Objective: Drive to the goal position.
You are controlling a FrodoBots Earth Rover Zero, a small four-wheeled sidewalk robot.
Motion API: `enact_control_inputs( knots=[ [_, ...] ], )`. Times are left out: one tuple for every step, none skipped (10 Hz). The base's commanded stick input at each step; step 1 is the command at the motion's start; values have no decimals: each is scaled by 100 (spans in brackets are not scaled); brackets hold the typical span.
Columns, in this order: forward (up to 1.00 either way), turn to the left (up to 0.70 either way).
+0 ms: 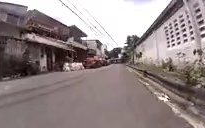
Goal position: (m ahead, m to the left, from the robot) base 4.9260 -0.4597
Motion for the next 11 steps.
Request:
enact_control_inputs(
  knots=[
    [100, -13],
    [100, -40],
    [100, -40],
    [100, -31],
    [100, -6],
    [100, 0],
    [100, 0],
    [100, 0],
    [100, 0],
    [100, 0],
    [100, 0]
  ],
)
